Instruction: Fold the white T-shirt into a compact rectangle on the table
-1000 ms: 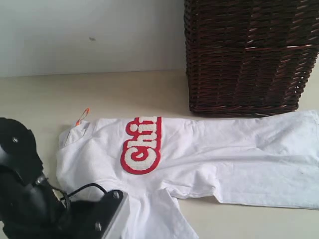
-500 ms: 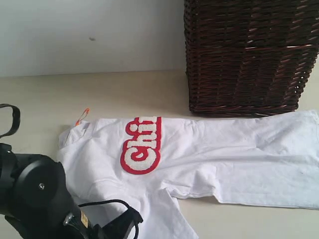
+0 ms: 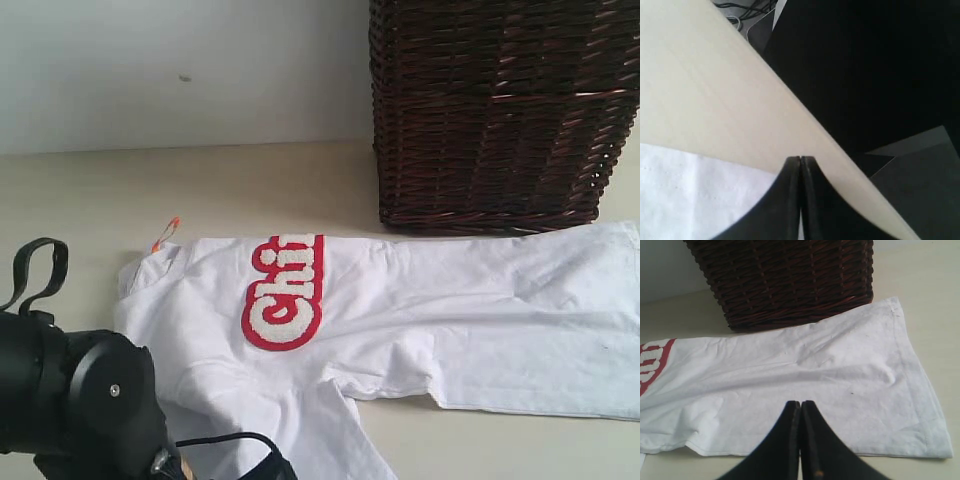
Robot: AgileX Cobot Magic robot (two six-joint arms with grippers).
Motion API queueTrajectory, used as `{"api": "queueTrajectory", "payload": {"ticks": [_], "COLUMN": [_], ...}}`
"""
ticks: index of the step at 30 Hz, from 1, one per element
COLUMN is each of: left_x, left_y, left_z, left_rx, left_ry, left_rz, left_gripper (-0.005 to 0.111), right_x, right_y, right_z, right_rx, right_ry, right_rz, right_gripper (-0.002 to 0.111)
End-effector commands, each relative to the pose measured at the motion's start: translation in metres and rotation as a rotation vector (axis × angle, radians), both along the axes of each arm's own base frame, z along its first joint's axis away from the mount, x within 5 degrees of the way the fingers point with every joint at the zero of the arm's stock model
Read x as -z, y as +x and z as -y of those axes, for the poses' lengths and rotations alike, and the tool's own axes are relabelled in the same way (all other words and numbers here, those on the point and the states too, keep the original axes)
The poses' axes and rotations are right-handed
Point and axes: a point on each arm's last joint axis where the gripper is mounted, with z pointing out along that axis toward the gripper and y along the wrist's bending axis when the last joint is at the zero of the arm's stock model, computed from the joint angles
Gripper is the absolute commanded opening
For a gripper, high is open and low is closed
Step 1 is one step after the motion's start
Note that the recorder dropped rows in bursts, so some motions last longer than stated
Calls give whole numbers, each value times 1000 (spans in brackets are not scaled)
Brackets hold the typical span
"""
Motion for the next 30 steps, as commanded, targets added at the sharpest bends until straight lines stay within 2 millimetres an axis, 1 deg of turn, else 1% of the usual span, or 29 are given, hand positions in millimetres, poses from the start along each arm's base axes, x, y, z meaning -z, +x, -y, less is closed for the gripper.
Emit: {"api": "queueTrajectory", "payload": {"ticks": [1, 3, 5, 8, 10, 12, 13, 14, 16, 20, 22, 23, 24, 25, 27, 29, 30], "left_x": [-3, -4, -6, -11, -13, -10, -7, -3, 3, 8, 11, 13, 13, 14, 13, 13, 13], "left_y": [-3, -3, -2, 2, 5, 8, 10, 11, 17, 21, 19, 17, 16, 14, 11, 10, 9], "left_z": [1, 0, -2, -9, -13, -17, -18, -17, -13, -4, -4, -5, -6, -7, -8, -8, -8], "left_rx": [-68, -73, -40, 75, 157, 197, 211, 218, 214, 232, 235, 237, 244, 245, 241, 242, 233], "left_ry": [10, 10, 13, 32, 58, 82, 86, 83, 60, 8, 17, 26, 35, 42, 50, 55, 59], "left_rz": [-34, -33, -6, 97, 161, 185, 197, 214, 270, 357, 335, 313, 295, 272, 236, 220, 215], "left_gripper": [0, 0, 4, 18, 33, 46, 51, 54, 55, 55, 53, 50, 45, 38, 20, 0, 1], "right_x": [1, 1, 1, 1, 1, 1, 1, 1, 1, 1, 1, 1, 1, 1, 1, 1, 1], "right_y": [0, 0, 0, 0, 0, 0, 0, 0, 0, 0, 0, 0, 0, 0, 0, 0, 0], "right_z": [0, 0, 0, 0, 0, 0, 0, 0, 0, 0, 0, 0, 0, 0, 0, 0, 0], "right_rx": [3, 3, 3, 3, 3, 3, 3, 3, 3, 3, 3, 3, 3, 3, 3, 3, 3], "right_ry": [-1, -1, -1, -1, -1, -1, -1, -1, -1, -1, -1, -1, -1, -1, -1, -1, -1], "right_rz": [7, 7, 7, 7, 7, 7, 7, 7, 7, 7, 7, 7, 7, 7, 7, 7, 7], "right_gripper": [0, 0, 0, 0, 0, 0, 0, 0, 0, 0, 0, 0, 0, 0, 0, 0, 0]}}
